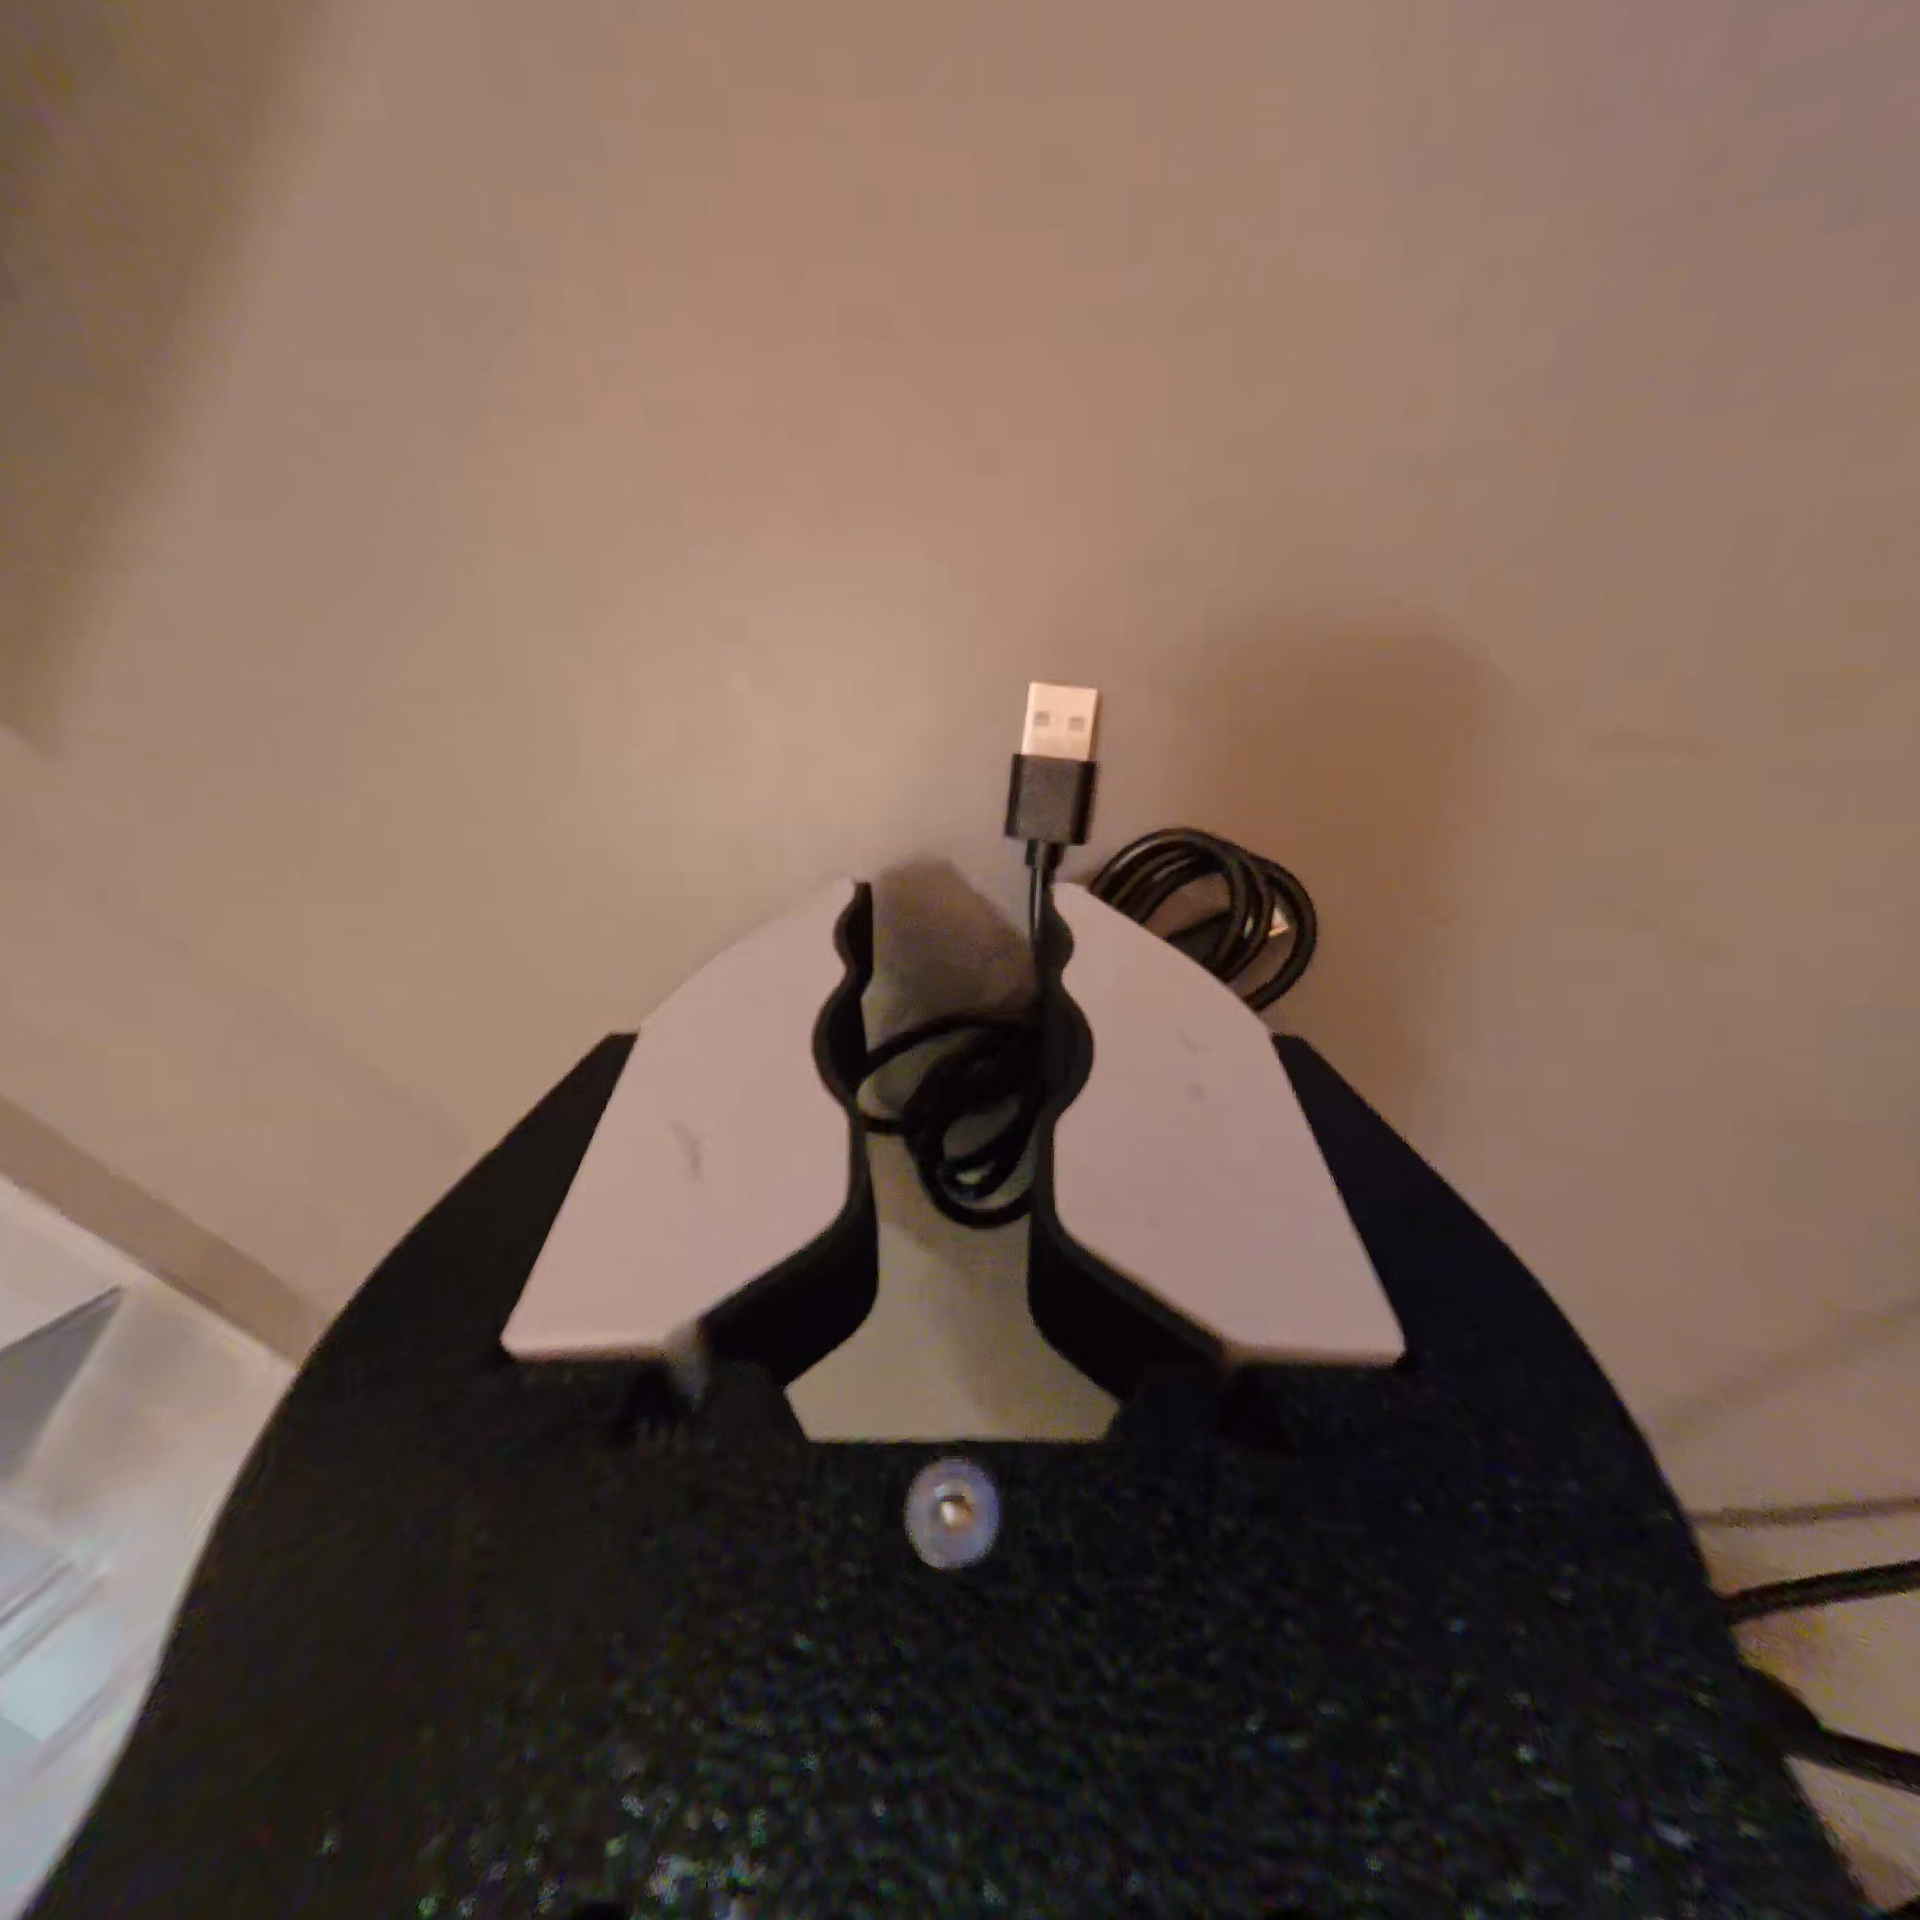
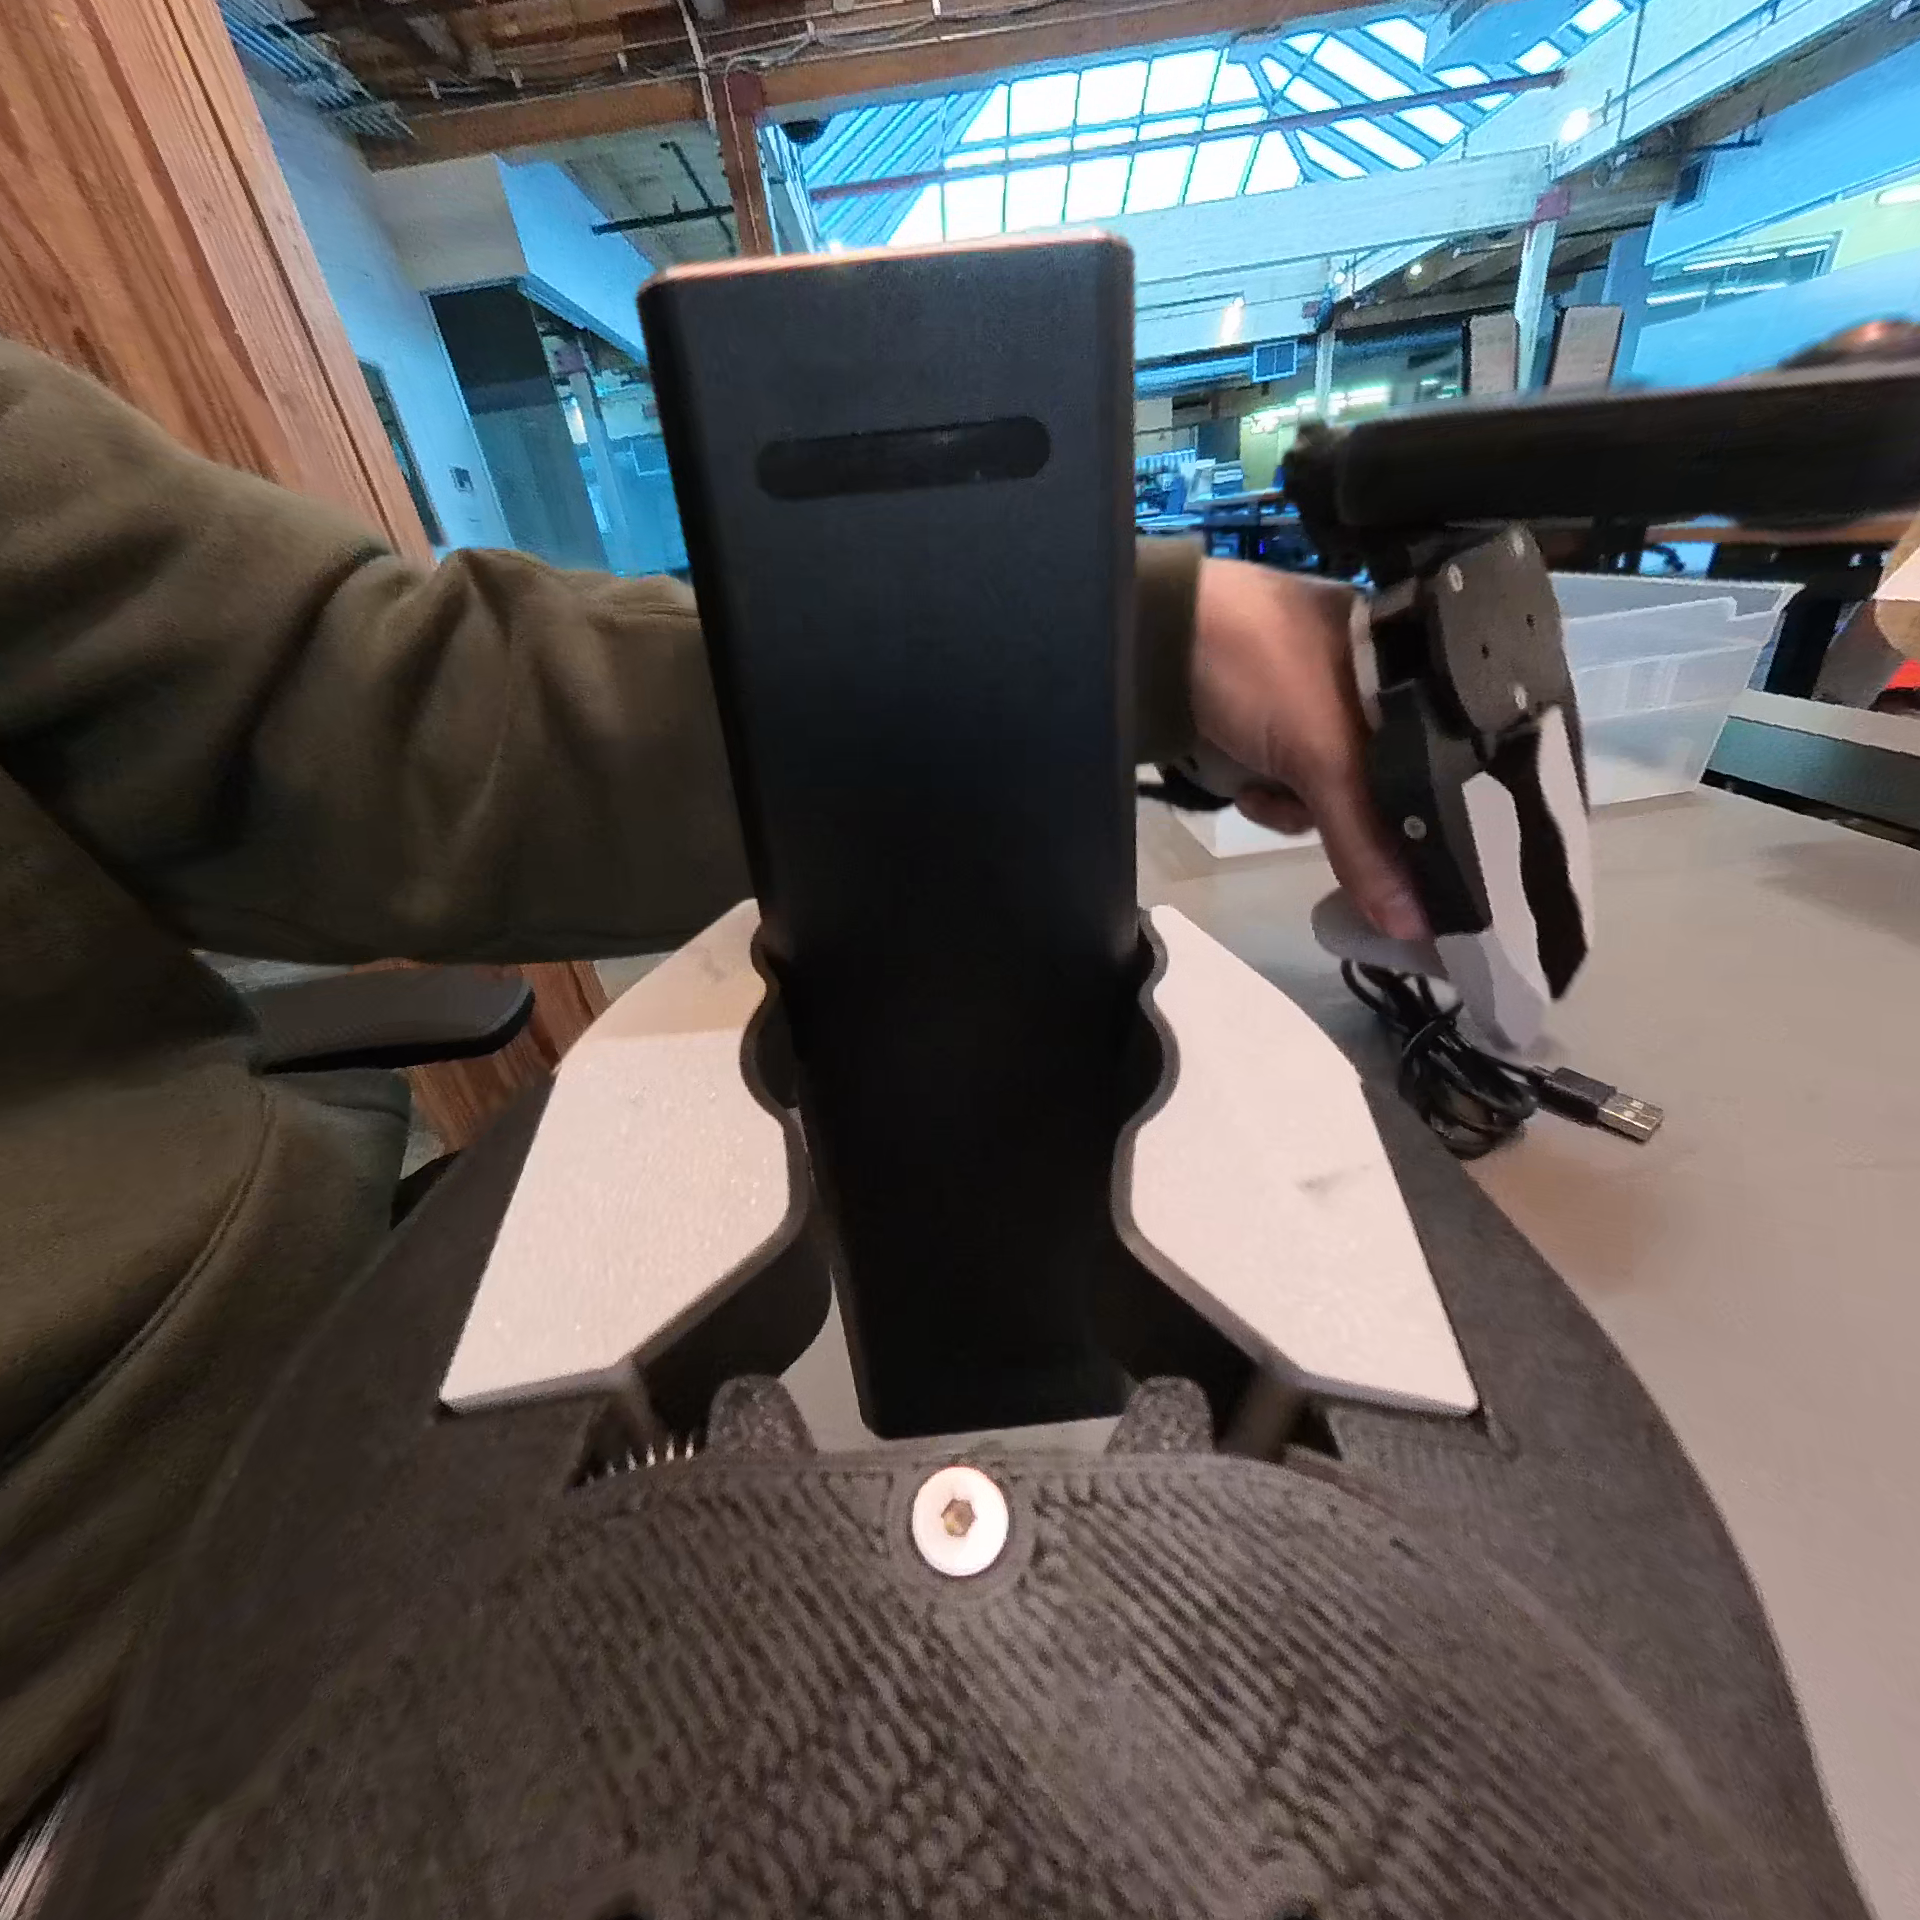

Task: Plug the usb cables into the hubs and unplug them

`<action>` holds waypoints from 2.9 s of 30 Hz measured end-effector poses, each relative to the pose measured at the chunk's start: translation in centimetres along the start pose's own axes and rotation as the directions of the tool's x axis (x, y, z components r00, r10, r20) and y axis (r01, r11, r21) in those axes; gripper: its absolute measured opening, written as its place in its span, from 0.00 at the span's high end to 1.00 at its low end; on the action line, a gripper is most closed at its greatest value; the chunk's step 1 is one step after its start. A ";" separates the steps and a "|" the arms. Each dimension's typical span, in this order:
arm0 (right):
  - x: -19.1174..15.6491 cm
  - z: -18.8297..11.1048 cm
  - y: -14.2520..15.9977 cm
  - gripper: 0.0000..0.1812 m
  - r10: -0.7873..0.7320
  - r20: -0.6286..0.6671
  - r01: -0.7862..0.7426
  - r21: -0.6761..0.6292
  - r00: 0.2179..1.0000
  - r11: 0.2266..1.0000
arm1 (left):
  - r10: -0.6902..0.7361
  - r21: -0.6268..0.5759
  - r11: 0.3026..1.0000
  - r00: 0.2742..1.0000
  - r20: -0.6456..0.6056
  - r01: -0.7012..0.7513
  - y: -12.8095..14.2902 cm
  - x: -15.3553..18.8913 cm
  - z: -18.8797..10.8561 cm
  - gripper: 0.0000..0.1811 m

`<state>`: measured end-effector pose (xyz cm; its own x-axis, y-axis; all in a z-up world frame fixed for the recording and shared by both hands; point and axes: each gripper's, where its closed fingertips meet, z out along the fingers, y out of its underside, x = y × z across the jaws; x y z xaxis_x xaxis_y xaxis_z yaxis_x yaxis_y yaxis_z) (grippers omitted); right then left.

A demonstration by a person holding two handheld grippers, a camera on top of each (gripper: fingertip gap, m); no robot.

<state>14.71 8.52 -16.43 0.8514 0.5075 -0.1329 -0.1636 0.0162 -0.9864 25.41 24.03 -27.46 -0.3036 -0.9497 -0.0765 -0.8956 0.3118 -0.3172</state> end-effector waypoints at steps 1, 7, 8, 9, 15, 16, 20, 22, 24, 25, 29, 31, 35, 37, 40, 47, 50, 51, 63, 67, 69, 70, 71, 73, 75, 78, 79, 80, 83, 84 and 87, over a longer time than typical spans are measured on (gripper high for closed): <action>0.1 0.0 0.0 0.66 0.001 -0.009 -0.001 0.003 1.000 1.000 | -0.007 0.011 1.000 0.999 0.031 0.007 -0.1 -0.1 -1.0 0.85; 0.3 -0.3 -0.4 0.66 0.022 -0.008 -0.022 0.032 1.000 0.999 | 0.148 0.499 0.866 0.954 -0.259 0.001 -2.1 7.8 -10.0 0.71; 0.3 -0.3 -0.4 0.66 0.023 -0.008 -0.023 0.031 1.000 0.999 | 0.217 0.585 0.811 0.919 -0.328 0.017 -2.2 10.2 -12.2 0.68; 0.4 -0.3 -0.3 0.66 0.024 -0.010 -0.024 0.028 1.000 0.999 | 0.286 0.661 0.750 0.886 -0.365 0.030 -2.3 12.4 -14.3 0.67; 0.1 -0.1 -0.1 0.65 0.008 -0.001 -0.008 0.011 1.000 1.000 | 0.421 0.770 0.617 0.894 -0.151 -0.161 -3.7 19.4 -16.5 0.62; 0.0 -0.1 -0.2 0.65 0.001 0.002 -0.001 0.012 1.000 1.000 | 0.418 0.765 0.616 0.901 -0.117 -0.186 -4.1 19.5 -16.1 0.65; 0.1 -0.3 -0.5 0.66 0.006 -0.001 -0.006 0.037 1.000 0.999 | 0.459 0.775 0.598 0.881 -0.118 -0.207 -4.8 19.9 -16.1 0.66; 0.3 -0.2 -0.4 0.66 0.013 -0.009 -0.013 0.032 1.000 0.999 | 0.484 0.742 0.621 0.868 -0.110 -0.252 -4.5 19.7 -15.9 0.66; 0.4 -0.5 -0.7 0.65 0.016 -0.015 -0.015 0.059 1.000 0.998 | 0.503 0.710 0.635 0.860 -0.083 -0.303 -4.1 19.5 -16.0 0.66; 0.5 -0.5 -0.8 0.64 0.020 -0.022 -0.018 0.067 1.000 0.998 | 0.499 0.693 0.648 0.863 -0.074 -0.316 -4.0 19.3 -16.0 0.66; 0.5 -0.5 -1.0 0.65 0.005 -0.026 -0.003 0.085 1.000 0.996 | 0.476 0.653 0.685 0.877 -0.063 -0.324 -3.8 19.1 -16.0 0.66; 0.7 -0.4 -1.0 0.64 -0.004 -0.047 0.008 0.088 0.999 0.996 | 0.464 0.626 0.704 0.884 -0.048 -0.335 -3.7 18.9 -16.0 0.66; 1.0 -0.5 -1.2 0.61 -0.014 -0.085 0.023 0.100 0.996 0.995 | 0.446 0.557 0.750 0.895 -0.025 -0.358 -3.2 18.4 -15.4 0.66; 0.8 -0.2 -0.9 0.63 -0.023 -0.071 0.029 0.081 0.997 0.996 | 0.457 0.554 0.747 0.889 -0.027 -0.367 -3.1 18.5 -15.3 0.66; 0.7 -0.1 -0.7 0.66 -0.028 -0.066 0.032 0.062 0.997 0.998 | 0.463 0.551 0.751 0.885 -0.045 -0.365 -3.0 18.3 -15.1 0.66; 1.0 0.0 -0.7 0.67 -0.024 -0.088 0.029 0.056 0.996 0.998 | 0.470 0.563 0.746 0.880 -0.066 -0.356 -3.2 18.2 -15.0 0.66; 1.2 0.1 -0.6 0.66 -0.032 -0.108 0.037 0.051 0.994 0.998 | 0.478 0.556 0.742 0.877 -0.048 -0.374 -3.3 18.2 -14.9 0.66; 1.2 0.2 -0.5 0.66 -0.038 -0.114 0.042 0.040 0.993 0.998 | 0.481 0.553 0.741 0.876 -0.040 -0.381 -3.4 18.2 -14.8 0.66; 0.5 1.1 0.7 0.67 -0.097 -0.094 0.093 -0.054 0.991 0.994 | 0.549 0.615 0.696 0.826 -0.124 -0.370 -2.9 19.2 -14.4 0.67; 0.8 0.9 0.4 0.67 -0.083 -0.110 0.080 -0.036 0.990 0.996 | 0.504 0.660 0.692 0.851 -0.150 -0.293 -3.2 18.9 -15.0 0.63; 1.0 0.6 0.1 0.67 -0.067 -0.118 0.066 -0.012 0.991 0.998 | 0.482 0.702 0.667 0.863 -0.149 -0.251 -3.4 18.5 -16.1 0.61; 1.0 0.5 0.0 0.67 -0.056 -0.112 0.057 -0.001 0.992 0.998 | 0.472 0.723 0.651 0.869 -0.147 -0.232 -3.5 18.2 -16.6 0.61; 1.1 0.4 -0.1 0.67 -0.049 -0.113 0.050 0.006 0.992 0.999 | 0.458 0.739 0.640 0.877 -0.145 -0.212 -3.5 17.7 -17.1 0.61; 1.2 0.2 0.0 0.67 -0.047 -0.112 0.046 -0.004 0.993 0.999 | 0.369 0.740 0.653 0.921 -0.128 -0.159 -3.6 15.2 -17.4 0.65; 1.4 0.1 0.2 0.67 -0.059 -0.121 0.057 -0.023 0.991 0.998 | 0.204 0.705 0.705 0.974 -0.101 -0.074 -3.5 10.9 -16.4 0.72; 1.4 -0.1 0.0 0.67 -0.036 -0.102 0.036 -0.003 0.994 0.999 | -0.003 0.527 0.849 0.996 -0.093 0.052 -1.8 4.9 -11.6 0.76; 1.4 -0.2 -0.1 0.67 -0.032 -0.099 0.032 0.002 0.995 0.999 | -0.006 0.458 0.888 0.997 -0.076 0.040 -1.3 3.8 -9.8 0.77; 1.4 -0.2 -0.1 0.67 -0.031 -0.100 0.031 0.003 0.995 1.000 | 0.002 0.406 0.914 0.999 -0.049 0.019 -0.9 2.8 -8.2 0.79; 1.2 -0.1 0.0 0.67 -0.040 -0.094 0.040 -0.006 0.995 0.999 | -0.002 0.251 0.968 1.000 -0.011 0.005 -0.1 0.4 -4.3 0.82; 1.2 0.0 0.0 0.67 -0.043 -0.092 0.042 -0.009 0.995 0.999 | -0.009 0.211 0.978 1.000 -0.004 0.010 0.0 -0.3 -3.3 0.83; 1.2 -0.1 0.0 0.67 -0.040 -0.089 0.040 -0.008 0.995 0.999 | 0.001 0.156 0.988 0.995 -0.101 0.015 -0.2 0.2 -1.5 0.84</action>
<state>15.73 9.07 -16.61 0.8982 0.4278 -0.1010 -0.1255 0.0292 -0.9917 25.04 23.84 -26.03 -0.3356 -0.9418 0.0190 -0.8384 0.2894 -0.4619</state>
